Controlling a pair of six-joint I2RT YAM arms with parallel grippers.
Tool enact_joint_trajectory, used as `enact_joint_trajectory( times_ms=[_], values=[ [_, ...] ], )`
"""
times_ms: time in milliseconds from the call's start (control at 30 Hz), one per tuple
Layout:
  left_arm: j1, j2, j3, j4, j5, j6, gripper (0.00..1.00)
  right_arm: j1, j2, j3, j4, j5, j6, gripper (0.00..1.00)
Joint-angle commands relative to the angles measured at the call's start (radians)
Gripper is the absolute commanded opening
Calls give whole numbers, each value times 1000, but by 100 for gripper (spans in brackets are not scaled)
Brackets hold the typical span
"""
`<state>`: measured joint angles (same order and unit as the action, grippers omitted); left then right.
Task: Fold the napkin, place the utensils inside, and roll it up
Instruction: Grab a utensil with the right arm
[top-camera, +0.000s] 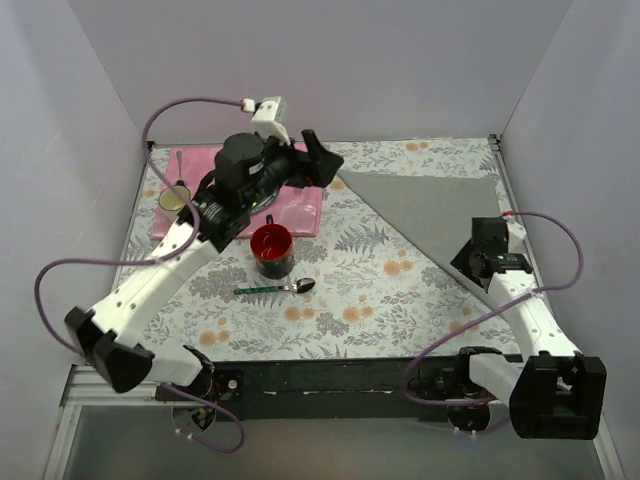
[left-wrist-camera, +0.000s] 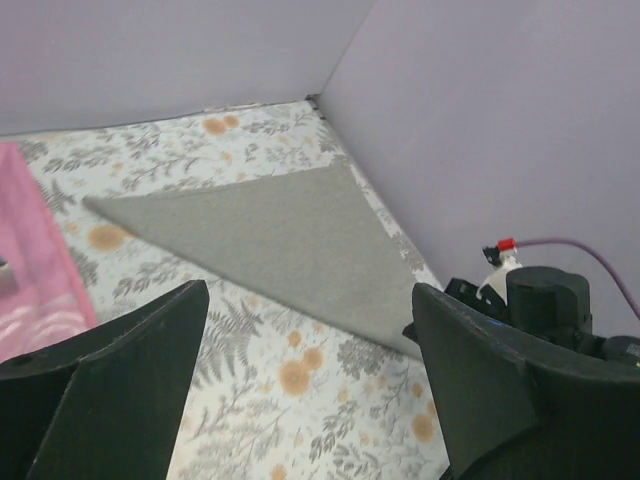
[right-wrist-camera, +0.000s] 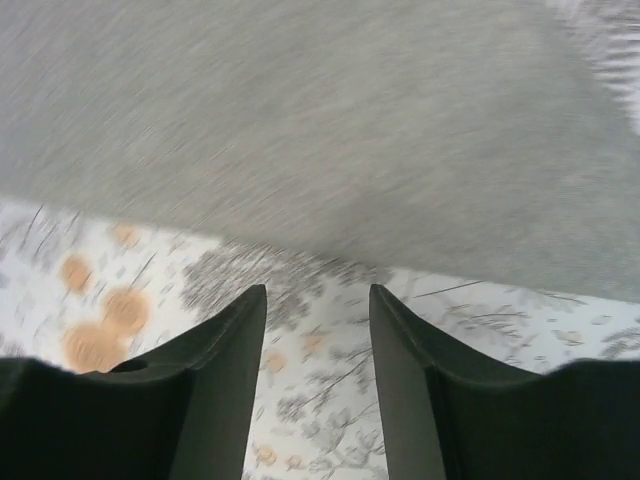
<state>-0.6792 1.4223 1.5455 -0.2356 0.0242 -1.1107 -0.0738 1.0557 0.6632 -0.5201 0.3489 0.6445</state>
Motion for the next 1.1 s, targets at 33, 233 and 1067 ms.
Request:
enact_joint_trajectory(
  times_ms=[33,233,1067],
  values=[
    [23,-264,-253,-203,-130,-7,85,313,-42,23,115,-133,-81,61],
    [29,-500,-430,-324,-122,-142,87,629,148,21,305,-491,-17,65],
    [29,-642,-504,-346,-58,-230,87,974,679,219,752,-444,207,59]
  ],
)
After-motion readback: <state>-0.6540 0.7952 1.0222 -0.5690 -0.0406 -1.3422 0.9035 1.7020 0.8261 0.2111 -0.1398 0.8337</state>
